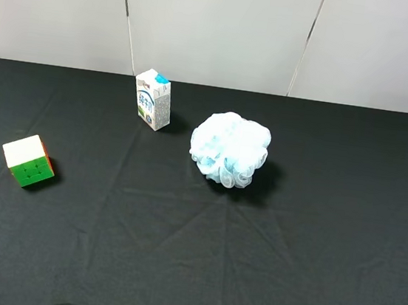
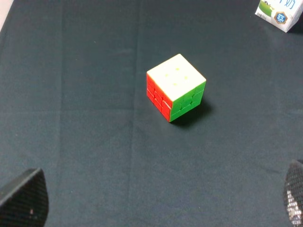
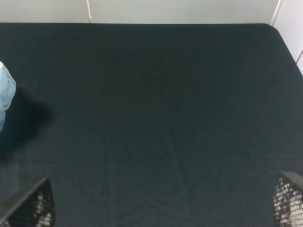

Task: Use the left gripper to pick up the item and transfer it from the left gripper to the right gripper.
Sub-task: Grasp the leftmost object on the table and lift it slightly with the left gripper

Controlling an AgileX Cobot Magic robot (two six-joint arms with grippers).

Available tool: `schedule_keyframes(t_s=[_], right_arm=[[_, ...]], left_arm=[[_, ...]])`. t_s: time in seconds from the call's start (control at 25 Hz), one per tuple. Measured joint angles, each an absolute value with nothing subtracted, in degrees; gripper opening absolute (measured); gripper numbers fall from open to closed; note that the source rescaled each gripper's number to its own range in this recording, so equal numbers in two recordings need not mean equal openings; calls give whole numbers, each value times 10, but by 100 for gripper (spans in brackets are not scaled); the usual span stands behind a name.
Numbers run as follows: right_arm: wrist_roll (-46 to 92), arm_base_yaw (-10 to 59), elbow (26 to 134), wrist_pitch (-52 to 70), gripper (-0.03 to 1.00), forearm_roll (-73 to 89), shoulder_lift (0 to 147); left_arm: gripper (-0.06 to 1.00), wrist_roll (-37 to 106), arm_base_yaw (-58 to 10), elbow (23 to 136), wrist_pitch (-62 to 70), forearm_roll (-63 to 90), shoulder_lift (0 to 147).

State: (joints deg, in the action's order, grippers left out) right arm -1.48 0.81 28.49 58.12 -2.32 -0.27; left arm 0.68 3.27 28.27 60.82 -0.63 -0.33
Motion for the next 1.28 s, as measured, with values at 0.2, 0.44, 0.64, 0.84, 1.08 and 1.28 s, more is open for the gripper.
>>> schedule_keyframes(t_s=[0.2,0.44,0.64,0.84,1.08,1.28], right_arm=[[-15,8,285,581,100,-23,-3],[-15,8,285,582,100,-23,-3],[-15,8,285,582,100,-23,-3],[-15,8,285,582,100,-23,-3],[-15,8,285,582,100,-23,-3],[-15,8,285,582,100,-23,-3]], left_arm=[[100,7,33,283,608,-6,-3],[100,7,33,283,608,0,-3],[100,7,33,293,596,0,-3],[100,6,33,344,594,0,60],[100,-36,33,400,593,0,196],[100,-66,33,416,589,0,323]])
